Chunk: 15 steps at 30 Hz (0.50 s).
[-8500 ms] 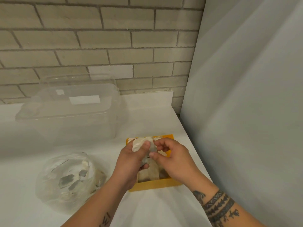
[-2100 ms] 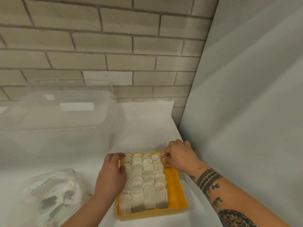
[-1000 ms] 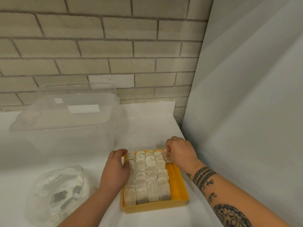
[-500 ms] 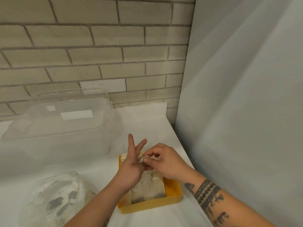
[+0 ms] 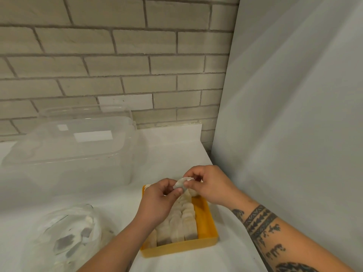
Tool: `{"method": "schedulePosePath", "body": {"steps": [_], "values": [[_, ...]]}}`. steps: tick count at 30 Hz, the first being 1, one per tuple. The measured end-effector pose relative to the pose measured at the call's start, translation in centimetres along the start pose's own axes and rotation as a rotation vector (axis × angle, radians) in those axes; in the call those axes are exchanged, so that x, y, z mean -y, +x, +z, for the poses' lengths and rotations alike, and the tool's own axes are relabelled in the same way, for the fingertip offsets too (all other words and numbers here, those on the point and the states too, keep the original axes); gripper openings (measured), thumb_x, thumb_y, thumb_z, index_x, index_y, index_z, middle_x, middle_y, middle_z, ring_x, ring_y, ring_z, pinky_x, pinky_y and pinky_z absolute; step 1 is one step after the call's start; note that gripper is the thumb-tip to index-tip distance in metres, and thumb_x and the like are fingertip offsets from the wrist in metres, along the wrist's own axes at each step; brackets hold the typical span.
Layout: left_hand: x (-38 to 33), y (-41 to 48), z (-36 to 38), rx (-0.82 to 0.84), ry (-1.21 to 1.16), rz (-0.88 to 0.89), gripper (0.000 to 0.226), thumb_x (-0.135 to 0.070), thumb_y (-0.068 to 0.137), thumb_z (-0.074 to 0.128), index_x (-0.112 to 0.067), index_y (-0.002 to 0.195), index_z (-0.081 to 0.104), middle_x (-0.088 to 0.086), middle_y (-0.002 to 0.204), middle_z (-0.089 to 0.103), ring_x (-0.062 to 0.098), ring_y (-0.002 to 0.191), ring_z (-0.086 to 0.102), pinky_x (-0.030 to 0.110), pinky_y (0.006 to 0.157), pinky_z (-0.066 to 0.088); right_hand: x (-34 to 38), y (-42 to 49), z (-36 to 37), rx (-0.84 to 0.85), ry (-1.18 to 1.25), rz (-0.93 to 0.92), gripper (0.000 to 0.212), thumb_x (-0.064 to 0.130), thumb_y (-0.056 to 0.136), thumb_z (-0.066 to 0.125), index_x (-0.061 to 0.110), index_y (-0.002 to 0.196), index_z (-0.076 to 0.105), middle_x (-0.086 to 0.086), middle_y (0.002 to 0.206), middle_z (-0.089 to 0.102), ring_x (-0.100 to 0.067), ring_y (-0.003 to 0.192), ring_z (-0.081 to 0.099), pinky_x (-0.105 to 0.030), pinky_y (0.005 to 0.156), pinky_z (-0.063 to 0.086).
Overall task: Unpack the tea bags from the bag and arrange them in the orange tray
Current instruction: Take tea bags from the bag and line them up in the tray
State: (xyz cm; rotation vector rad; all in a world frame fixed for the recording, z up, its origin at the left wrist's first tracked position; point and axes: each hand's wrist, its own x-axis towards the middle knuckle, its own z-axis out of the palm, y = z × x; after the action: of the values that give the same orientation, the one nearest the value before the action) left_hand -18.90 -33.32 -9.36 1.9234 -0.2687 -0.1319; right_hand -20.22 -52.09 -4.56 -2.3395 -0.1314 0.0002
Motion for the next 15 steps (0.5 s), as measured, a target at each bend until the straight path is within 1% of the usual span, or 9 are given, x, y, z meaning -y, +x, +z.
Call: {"method": "schedulePosePath", "body": {"steps": [2,4,6,8,9,10,12,14,15], "values": [[0.1,0.3,-0.3,-0.031,0.012,-0.007,0.012,-0.029,0.091,0.075,-0.034,0.101,0.074,-0.019,0.086,0.075,-0.004,0.081,0.068,0.01,0.069,0.049,-0.3,1.0,-0.7,-0.02,-0.051,0.012,0.006,0.035,0.093,0.068,0.039,0.091,0.071,0.018,0.086,0.069,0.0,0.08,0.063,-0.014,0.065,0.045],[1.0,0.6,-0.9,-0.132,0.1,0.0,0.02,-0.03,0.093,0.072,-0.034,0.112,0.07,-0.021,0.104,0.073,-0.003,0.098,0.066,0.013,0.084,0.049,-0.9,2.1,-1.7,-0.029,-0.109,0.033,0.005,0.034,0.094,0.066,0.036,0.094,0.071,0.017,0.087,0.069,-0.002,0.081,0.063,-0.019,0.068,0.05],[2.4,1.0,-1.6,-0.225,0.237,-0.007,0.027,-0.026,0.093,0.07,-0.029,0.12,0.068,-0.014,0.121,0.067,0.008,0.117,0.059,0.023,0.099,0.045,-1.8,2.9,-2.3,-0.009,-0.183,0.049,0.008,0.031,0.095,0.064,0.031,0.098,0.072,0.015,0.089,0.069,-0.003,0.08,0.063,-0.024,0.071,0.054],[4.0,1.2,-2.1,-0.24,0.381,-0.053,0.036,-0.019,0.092,0.068,-0.022,0.128,0.064,-0.002,0.137,0.06,0.023,0.133,0.048,0.033,0.109,0.038,-2.6,3.3,-2.2,0.033,-0.291,0.045,0.011,0.032,0.096,0.061,0.029,0.1,0.071,0.015,0.091,0.069,-0.005,0.081,0.063,-0.028,0.075,0.055],[4.7,1.2,-2.2,-0.226,0.43,-0.099,0.041,-0.018,0.092,0.067,-0.02,0.132,0.061,0.001,0.144,0.054,0.028,0.138,0.042,0.036,0.111,0.035,-3.0,3.4,-1.9,0.066,-0.356,0.044,0.013,0.033,0.096,0.059,0.03,0.101,0.07,0.015,0.094,0.069,-0.007,0.084,0.062,-0.03,0.079,0.054],[5.2,1.0,-2.2,-0.21,0.455,-0.145,0.045,-0.016,0.093,0.065,-0.018,0.137,0.057,0.003,0.149,0.048,0.031,0.14,0.038,0.038,0.113,0.033,-3.3,3.5,-1.5,0.106,-0.423,0.045,0.014,0.035,0.096,0.058,0.031,0.103,0.07,0.014,0.098,0.069,-0.009,0.089,0.062,-0.032,0.085,0.051],[6.2,0.7,-2.1,-0.195,0.45,-0.19,0.05,-0.012,0.093,0.061,-0.016,0.142,0.05,0.005,0.151,0.046,0.034,0.137,0.038,0.041,0.111,0.034,-3.8,3.7,-0.7,0.184,-0.549,0.035,0.017,0.036,0.096,0.055,0.032,0.107,0.068,0.01,0.105,0.068,-0.013,0.097,0.059,-0.035,0.097,0.042],[7.1,0.5,-1.9,-0.198,0.442,-0.19,0.051,-0.01,0.094,0.058,-0.013,0.143,0.048,0.006,0.148,0.049,0.034,0.133,0.043,0.042,0.109,0.036,-4.0,3.7,0.1,0.216,-0.642,0.002,0.02,0.037,0.096,0.052,0.032,0.109,0.067,0.007,0.107,0.068,-0.015,0.101,0.057,-0.038,0.099,0.04],[7.4,0.4,-1.8,-0.2,0.443,-0.19,0.051,-0.009,0.094,0.057,-0.013,0.144,0.047,0.007,0.147,0.05,0.034,0.132,0.044,0.042,0.109,0.036,-4.0,3.7,0.4,0.218,-0.671,-0.016,0.022,0.036,0.096,0.052,0.032,0.111,0.068,0.006,0.107,0.067,-0.016,0.102,0.056,-0.038,0.096,0.042]]}}
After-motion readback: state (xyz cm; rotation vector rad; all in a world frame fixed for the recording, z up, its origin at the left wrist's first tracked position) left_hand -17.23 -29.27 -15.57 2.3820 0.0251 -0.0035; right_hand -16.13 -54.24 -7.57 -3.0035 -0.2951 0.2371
